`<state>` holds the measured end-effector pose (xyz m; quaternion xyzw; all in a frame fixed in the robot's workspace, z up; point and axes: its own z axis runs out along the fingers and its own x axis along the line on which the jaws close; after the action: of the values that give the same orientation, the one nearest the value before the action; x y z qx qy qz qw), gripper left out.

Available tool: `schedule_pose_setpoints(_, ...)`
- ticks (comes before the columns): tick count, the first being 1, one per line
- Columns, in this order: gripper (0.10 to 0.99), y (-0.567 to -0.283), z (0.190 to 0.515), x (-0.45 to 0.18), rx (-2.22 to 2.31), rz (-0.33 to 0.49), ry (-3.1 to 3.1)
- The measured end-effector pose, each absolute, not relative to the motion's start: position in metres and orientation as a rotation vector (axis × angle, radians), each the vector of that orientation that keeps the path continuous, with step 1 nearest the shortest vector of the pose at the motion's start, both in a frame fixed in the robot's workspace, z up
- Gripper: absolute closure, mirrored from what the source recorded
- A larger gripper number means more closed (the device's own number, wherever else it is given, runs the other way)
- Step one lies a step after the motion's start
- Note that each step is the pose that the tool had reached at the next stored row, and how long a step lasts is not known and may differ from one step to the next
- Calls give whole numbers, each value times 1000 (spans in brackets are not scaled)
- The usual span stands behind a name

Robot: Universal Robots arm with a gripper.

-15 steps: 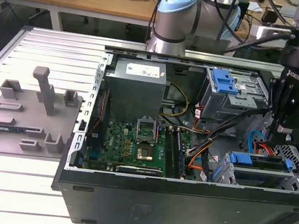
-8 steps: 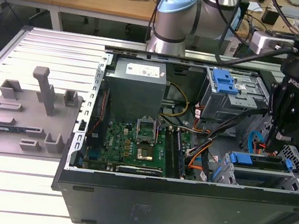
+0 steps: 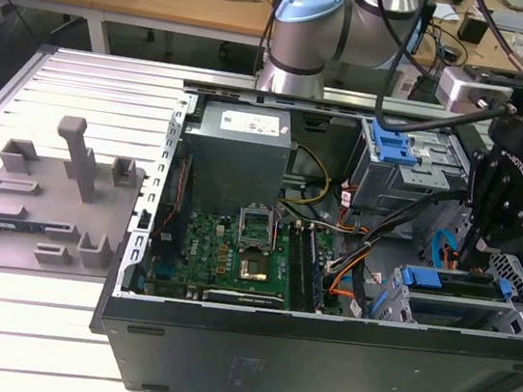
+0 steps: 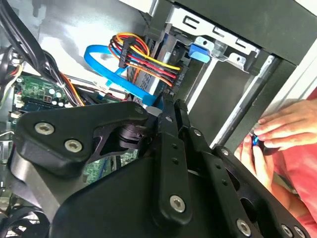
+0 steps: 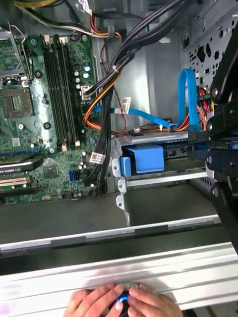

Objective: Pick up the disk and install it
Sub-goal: 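Insert the second disk wire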

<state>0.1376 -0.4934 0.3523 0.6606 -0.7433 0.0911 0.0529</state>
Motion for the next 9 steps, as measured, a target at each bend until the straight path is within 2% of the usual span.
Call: schedule_pose_setpoints(9,925,-510,351,138,2068,156,-2336)
